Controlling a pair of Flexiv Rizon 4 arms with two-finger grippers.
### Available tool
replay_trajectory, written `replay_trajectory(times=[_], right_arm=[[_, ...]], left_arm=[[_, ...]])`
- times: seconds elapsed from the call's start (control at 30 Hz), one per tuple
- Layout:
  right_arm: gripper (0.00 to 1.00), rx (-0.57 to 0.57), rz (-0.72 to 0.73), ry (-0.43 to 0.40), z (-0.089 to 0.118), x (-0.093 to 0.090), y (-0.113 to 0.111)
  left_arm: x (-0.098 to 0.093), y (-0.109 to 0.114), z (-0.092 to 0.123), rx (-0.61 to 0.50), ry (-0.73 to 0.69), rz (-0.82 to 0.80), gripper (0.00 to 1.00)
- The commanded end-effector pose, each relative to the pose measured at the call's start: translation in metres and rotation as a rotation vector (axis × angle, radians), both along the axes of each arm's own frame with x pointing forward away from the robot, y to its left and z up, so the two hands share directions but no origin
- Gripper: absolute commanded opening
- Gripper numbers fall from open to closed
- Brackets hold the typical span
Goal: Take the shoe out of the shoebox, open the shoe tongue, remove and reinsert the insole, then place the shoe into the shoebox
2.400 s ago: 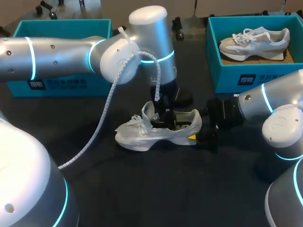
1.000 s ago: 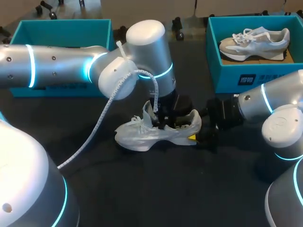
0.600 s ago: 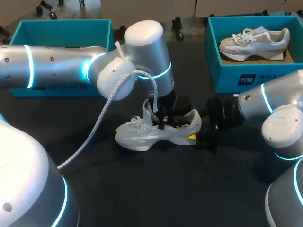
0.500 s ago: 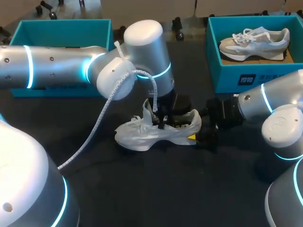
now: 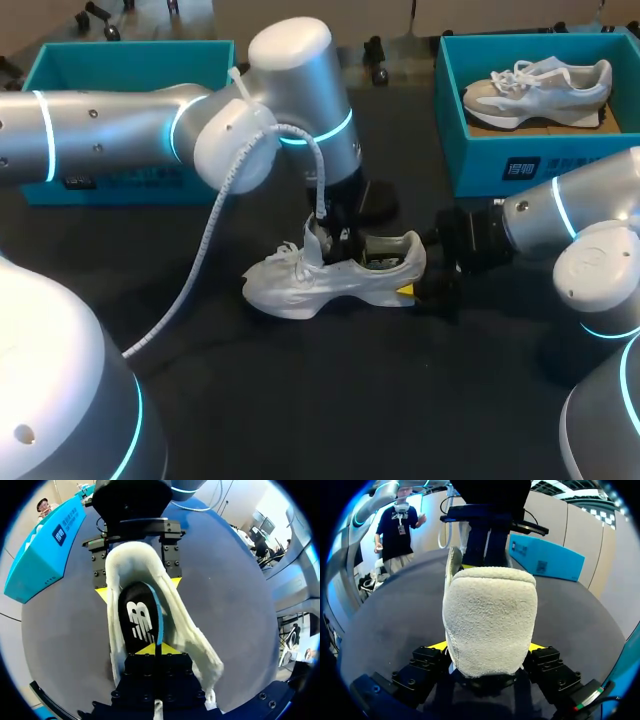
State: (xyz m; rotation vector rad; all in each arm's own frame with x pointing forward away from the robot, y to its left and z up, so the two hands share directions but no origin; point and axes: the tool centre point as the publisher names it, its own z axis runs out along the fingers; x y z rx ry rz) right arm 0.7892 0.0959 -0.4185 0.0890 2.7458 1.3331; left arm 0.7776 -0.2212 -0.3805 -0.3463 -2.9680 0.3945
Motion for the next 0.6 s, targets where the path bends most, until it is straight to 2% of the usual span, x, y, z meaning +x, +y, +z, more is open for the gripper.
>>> replay_trajectory(times=[0.03, 0.6], right_arm=[[0.0, -0.004, -0.003, -0.002, -0.003, 0.001, 0.003], [0.0, -0.004, -0.003, -0.002, -0.003, 0.001, 0.003]], left_arm=[[0.003, 0.001, 0.008, 0.011, 0.019, -0.001, 0.0], [0.004, 0.011, 0.033, -0.066, 0.099, 0.018, 0.0]])
